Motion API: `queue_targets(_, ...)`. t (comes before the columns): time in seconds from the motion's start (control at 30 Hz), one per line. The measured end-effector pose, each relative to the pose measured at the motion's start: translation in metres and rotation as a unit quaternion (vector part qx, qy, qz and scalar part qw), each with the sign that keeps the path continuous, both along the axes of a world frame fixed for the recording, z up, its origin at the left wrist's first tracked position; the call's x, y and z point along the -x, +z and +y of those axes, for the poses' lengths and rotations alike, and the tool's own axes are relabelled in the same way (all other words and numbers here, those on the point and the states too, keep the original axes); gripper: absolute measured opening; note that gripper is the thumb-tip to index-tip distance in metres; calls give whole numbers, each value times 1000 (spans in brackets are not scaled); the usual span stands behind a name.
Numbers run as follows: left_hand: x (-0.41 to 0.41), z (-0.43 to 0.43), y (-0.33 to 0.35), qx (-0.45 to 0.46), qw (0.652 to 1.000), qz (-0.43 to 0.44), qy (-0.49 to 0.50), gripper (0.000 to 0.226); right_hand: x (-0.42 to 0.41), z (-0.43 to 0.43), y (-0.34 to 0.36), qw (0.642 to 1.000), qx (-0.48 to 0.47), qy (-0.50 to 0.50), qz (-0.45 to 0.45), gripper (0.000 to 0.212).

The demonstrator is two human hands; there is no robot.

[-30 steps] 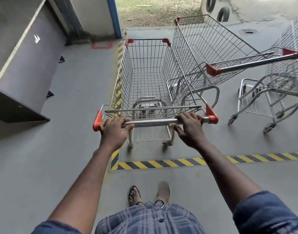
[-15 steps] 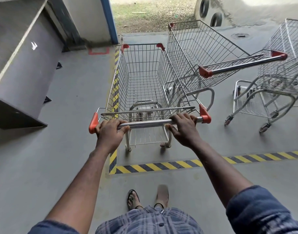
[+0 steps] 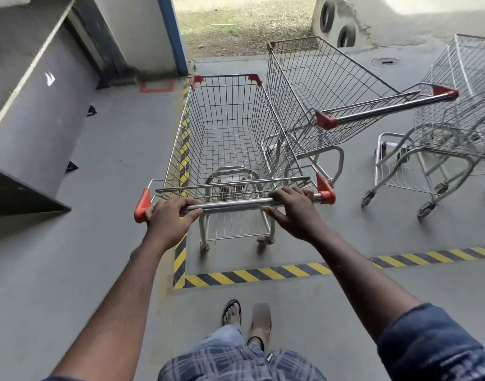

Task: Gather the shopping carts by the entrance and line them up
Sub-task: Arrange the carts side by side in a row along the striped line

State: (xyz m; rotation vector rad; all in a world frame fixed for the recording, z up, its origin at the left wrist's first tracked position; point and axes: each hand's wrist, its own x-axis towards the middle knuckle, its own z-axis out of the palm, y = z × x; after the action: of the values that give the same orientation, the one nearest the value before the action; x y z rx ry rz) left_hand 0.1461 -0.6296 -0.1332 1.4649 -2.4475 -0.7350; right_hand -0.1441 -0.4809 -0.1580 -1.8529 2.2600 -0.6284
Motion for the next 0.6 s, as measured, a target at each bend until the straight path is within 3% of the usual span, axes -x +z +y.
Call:
queue_targets(0.27,42,3,18,-71,993,73,-64,26,23,-2,12,993,51,42,-100,28)
queue_targets(0.43,90,18,21,-86,986,81,-118,23,34,4,21,985,46,43,-158,20)
queue_targets(0.6,144,31,31,-82,983,68,-147,20,71,10,37,977,110,8,-182,10)
